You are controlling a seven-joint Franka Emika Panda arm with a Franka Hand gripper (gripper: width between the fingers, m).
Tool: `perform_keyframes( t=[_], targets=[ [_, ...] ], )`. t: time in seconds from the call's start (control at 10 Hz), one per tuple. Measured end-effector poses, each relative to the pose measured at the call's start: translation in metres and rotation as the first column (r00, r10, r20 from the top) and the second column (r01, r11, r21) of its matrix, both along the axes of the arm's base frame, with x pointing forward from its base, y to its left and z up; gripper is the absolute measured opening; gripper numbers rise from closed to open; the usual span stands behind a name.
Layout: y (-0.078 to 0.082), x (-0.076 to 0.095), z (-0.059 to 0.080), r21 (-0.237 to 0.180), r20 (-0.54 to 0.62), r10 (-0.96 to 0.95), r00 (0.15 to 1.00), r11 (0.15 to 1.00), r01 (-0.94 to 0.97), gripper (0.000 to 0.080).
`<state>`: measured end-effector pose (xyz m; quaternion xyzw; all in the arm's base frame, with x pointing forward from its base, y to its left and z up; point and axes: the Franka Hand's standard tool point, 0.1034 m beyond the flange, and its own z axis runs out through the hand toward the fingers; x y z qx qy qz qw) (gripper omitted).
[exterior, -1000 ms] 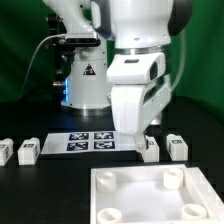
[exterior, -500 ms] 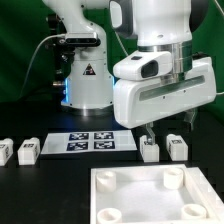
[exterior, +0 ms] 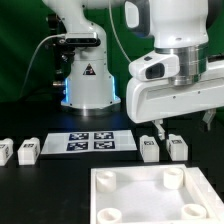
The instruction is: Assemble one leg
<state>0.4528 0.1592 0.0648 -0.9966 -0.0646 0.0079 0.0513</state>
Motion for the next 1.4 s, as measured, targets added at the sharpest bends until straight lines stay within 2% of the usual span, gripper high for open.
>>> perform_keyframes(
  t=[0.1,0.3,0.4,0.6,0.7,0.8,0.9,1.0,1.1,1.2,1.4],
  targets=[
    [0.0,-0.003,-0.001,-0.004,-0.018,0.006,1.0,1.0,-0.006,0.0649],
    [0.004,-0.014,0.0,-0.051,-0.24,-0.02,0.97,0.999,0.008,0.0649],
    [0.008,-0.013,0.001,-0.065,-0.334,-0.022,0.942,0.998,0.0,0.0649],
    [0.01,-0.013,0.001,-0.092,-0.549,-0.051,0.834,0.996,0.0,0.0649],
    [0.012,-0.009,-0.003,-0.091,-0.589,-0.05,0.806,0.996,-0.005,0.0649],
    [0.009,-0.017,-0.001,-0.099,-0.671,-0.043,0.74,0.995,-0.031,0.0649],
    [0.01,-0.015,-0.005,-0.097,-0.716,-0.041,0.696,0.994,-0.041,0.0649],
    [0.011,-0.01,-0.007,-0.094,-0.71,-0.04,0.703,0.995,-0.037,0.0649],
    [0.012,-0.013,-0.008,-0.102,-0.713,-0.05,0.699,0.994,-0.033,0.0649],
    [0.014,-0.021,-0.017,-0.132,-0.726,-0.087,0.682,0.991,-0.015,0.0649],
    [0.014,-0.034,-0.03,-0.136,-0.73,-0.089,0.677,0.991,-0.017,0.0649]
  ],
)
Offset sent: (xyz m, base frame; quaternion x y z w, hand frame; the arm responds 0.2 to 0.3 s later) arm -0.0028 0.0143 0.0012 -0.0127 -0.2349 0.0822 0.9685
